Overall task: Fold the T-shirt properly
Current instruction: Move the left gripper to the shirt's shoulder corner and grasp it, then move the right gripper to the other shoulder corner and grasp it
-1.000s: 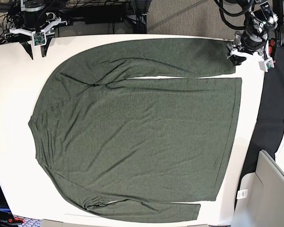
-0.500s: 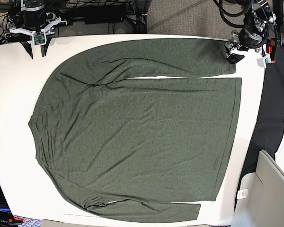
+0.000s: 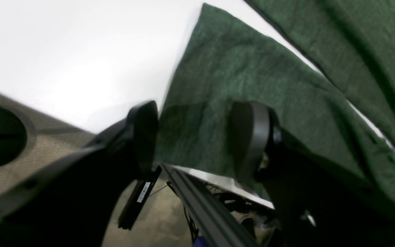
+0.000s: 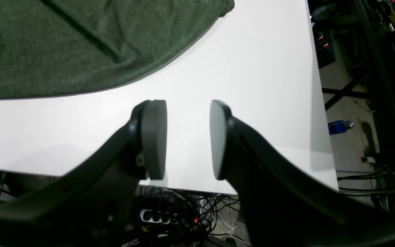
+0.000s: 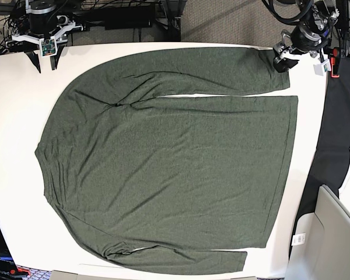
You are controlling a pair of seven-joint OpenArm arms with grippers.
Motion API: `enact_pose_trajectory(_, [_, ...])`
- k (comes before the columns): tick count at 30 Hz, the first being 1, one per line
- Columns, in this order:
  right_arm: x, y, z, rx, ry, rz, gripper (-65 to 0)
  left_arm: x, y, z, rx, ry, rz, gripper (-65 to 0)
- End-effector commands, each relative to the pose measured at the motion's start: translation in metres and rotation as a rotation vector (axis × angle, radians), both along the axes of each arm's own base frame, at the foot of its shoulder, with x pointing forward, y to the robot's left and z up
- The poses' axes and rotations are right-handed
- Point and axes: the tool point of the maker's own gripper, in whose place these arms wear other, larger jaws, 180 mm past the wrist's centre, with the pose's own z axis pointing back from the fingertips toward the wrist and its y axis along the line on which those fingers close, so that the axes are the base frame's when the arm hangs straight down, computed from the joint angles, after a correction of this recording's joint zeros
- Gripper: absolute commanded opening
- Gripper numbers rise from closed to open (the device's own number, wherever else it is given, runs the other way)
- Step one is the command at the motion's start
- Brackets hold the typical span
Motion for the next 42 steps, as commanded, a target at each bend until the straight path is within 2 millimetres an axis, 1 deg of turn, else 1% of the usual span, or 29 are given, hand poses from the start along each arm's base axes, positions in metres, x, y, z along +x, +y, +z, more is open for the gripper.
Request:
enact_pose_trajectory(1, [0.003,0.000,0.011,-0.014,-0.037,0.011,-45.2,-0.016,-0.012,-0.012,-0.038,0.087,-0.025,-33.5])
enact_pose_trajectory(5, [0.003,0.000,0.011,-0.014,-0.037,0.011,-45.2,-0.014,-0.024,-0.017,-0.061,0.096,-0.052,-36.4])
enact_pose_trajectory(7, [0.002,0.000,0.011,-0.014,-0.036,0.011,-45.2,-0.013,-0.028,-0.021,-0.072,0.102,-0.061,-36.8])
enact_pose_trajectory(9, [0.002,0.000,0.010,-0.014,-0.034,0.011,-45.2,-0.007,-0.030,-0.021,-0.076,0.091,-0.066,-36.8])
enact_pose_trajectory(12, [0.002,0.000,0.010,-0.014,-0.034,0.011,-45.2,-0.006,-0.031,-0.022,-0.081,0.093,-0.066,-36.8])
enact_pose_trajectory(15, [0.001,0.000,0.010,-0.012,-0.033,0.011,-45.2,-0.007,-0.039,-0.027,-0.096,0.107,-0.083,-36.9])
enact_pose_trajectory(17, [0.001,0.000,0.010,-0.011,-0.033,0.010,-45.2,-0.004,-0.043,-0.032,-0.110,0.113,-0.091,-36.9])
enact_pose_trajectory(19, [0.002,0.000,0.010,-0.011,-0.035,0.010,-45.2,-0.007,-0.044,-0.039,-0.121,0.132,-0.084,-37.8])
enact_pose_trajectory(20, [0.002,0.000,0.010,-0.011,-0.035,0.010,-45.2,-0.008,-0.044,-0.041,-0.126,0.138,-0.081,-39.4])
enact_pose_trajectory(23, [0.002,0.000,0.010,-0.011,-0.035,0.010,-45.2,-0.012,-0.044,-0.048,-0.136,0.159,-0.073,-47.1])
enact_pose_trajectory(25, [0.002,0.000,0.011,-0.011,-0.036,0.010,-45.2,-0.011,-0.043,-0.048,-0.136,0.157,-0.070,-52.7])
enact_pose_trajectory(28, [0.002,0.000,0.011,-0.012,-0.036,0.011,-45.1,-0.011,-0.041,-0.046,-0.134,0.151,-0.066,-58.0])
enact_pose_trajectory(31, [0.003,0.000,0.010,-0.008,-0.037,0.009,-45.0,-0.011,-0.041,-0.045,-0.134,0.151,-0.066,-65.0])
enact_pose_trajectory(34, [0.004,-0.001,0.006,-0.001,-0.016,-0.007,-44.9,-0.012,-0.037,-0.045,-0.125,0.154,-0.068,-65.0])
enact_pose_trajectory(35, [0.004,-0.002,0.002,0.016,0.003,-0.032,-44.8,-0.010,-0.032,-0.042,-0.110,0.149,-0.076,-65.0])
enact_pose_trajectory(37, [0.007,-0.005,-0.003,0.082,0.018,-0.096,-44.7,-0.014,-0.031,-0.041,-0.101,0.152,-0.079,-65.0])
enact_pose_trajectory(38, [0.009,-0.005,-0.005,0.127,0.024,-0.126,-44.0,-0.012,-0.030,-0.037,-0.093,0.142,-0.084,-65.0])
enact_pose_trajectory(40, [0.011,-0.004,-0.011,0.218,0.044,-0.169,-40.5,-0.008,-0.030,-0.031,-0.083,0.123,-0.092,-65.0])
enact_pose_trajectory(42, [0.016,0.001,-0.014,0.333,0.042,-0.204,-37.4,-0.004,-0.027,-0.027,-0.069,0.113,-0.100,-65.0])
